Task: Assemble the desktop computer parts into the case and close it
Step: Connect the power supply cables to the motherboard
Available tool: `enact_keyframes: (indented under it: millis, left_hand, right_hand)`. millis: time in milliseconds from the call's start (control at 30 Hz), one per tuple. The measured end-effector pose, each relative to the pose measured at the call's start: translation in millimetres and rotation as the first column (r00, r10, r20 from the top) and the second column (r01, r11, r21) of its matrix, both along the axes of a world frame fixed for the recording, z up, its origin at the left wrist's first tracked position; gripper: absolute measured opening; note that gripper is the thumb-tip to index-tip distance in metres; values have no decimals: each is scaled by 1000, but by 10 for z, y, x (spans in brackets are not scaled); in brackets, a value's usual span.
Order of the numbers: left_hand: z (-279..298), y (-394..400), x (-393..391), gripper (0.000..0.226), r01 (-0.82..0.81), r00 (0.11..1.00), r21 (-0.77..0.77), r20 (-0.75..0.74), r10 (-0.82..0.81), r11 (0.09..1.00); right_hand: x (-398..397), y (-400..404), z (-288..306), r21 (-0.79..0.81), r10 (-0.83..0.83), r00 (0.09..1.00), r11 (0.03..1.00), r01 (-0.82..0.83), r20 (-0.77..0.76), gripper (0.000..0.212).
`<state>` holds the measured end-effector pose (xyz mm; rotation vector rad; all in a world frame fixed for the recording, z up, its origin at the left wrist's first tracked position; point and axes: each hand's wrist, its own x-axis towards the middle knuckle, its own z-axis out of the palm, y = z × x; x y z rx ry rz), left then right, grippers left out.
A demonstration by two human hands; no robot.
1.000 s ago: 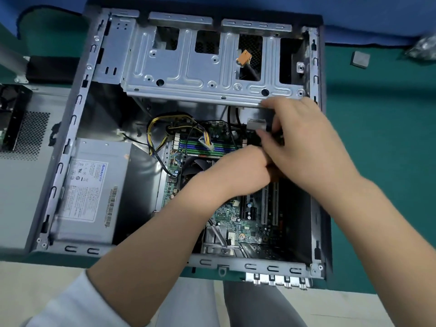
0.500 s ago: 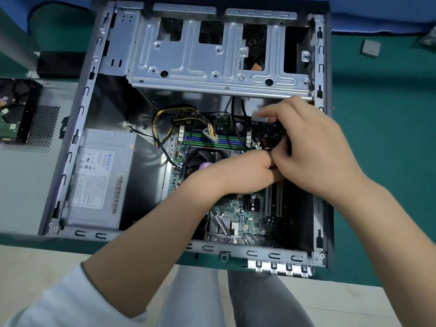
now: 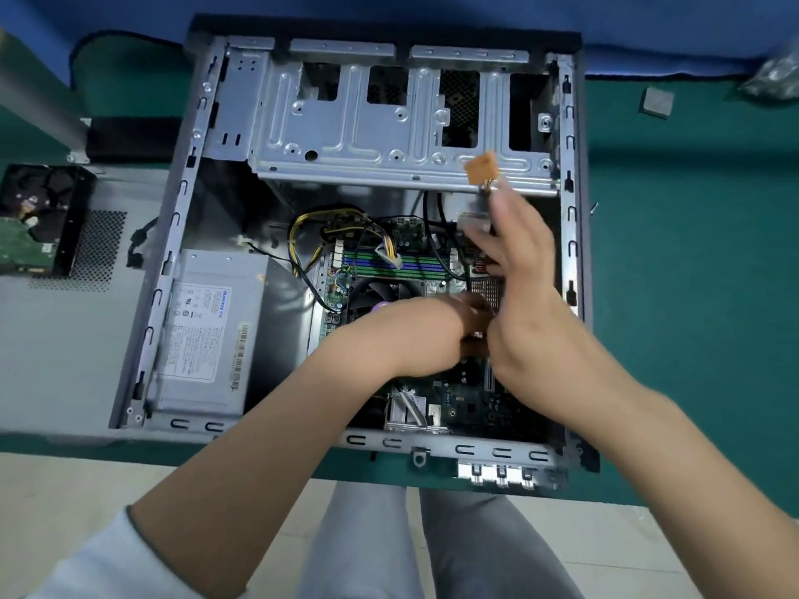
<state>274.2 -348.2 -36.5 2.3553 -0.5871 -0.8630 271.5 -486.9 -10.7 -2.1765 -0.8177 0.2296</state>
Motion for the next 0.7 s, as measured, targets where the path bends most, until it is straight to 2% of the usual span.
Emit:
enact_keyframes:
  millis: [67,100,167,233,267,333,433,533,700]
  left_hand:
    - [4,47,-12,32,16,999,0,38,-16,1000]
    - [-4,86,-15,36,29,995,31,92,-32,999]
    - [-40,205,9,44,-23,967,38,255,13,999]
    - [-98,348,85,52,-194,913,40,373,165,980]
    - [-139,407,138,52,-278,893,96,391,221,956]
    - [-227,461,253,56,-362,907,278,323,268,889]
    - [-341,400,326,67,-369,925,385,241,294,846]
    - [-401,347,345,62,-447,884,308,298,361,840]
    - [-417,307,316,54,-536,830,214,308,464,817]
  right_hand:
    - [-85,53,-6,211,-161,985,962,172,-70,94]
    - [-105,66,3,264,-235,961,927,266,-143,90]
    - [-121,42,20,286,-325,903,870,402,-282,88]
    - [-123,-5,46,271,-387,848,826,493,-364,80]
    - [-124,-15,62,272,-419,818,797,540,-394,73]
    - [-118,-5,97,315,-464,751,706,634,-470,50]
    - [-88,1,147,408,-453,651,525,747,-609,31]
    - [-75,-37,163,484,-365,616,394,781,-698,26]
    - [-100,-31,167,485,-303,585,348,802,-752,25]
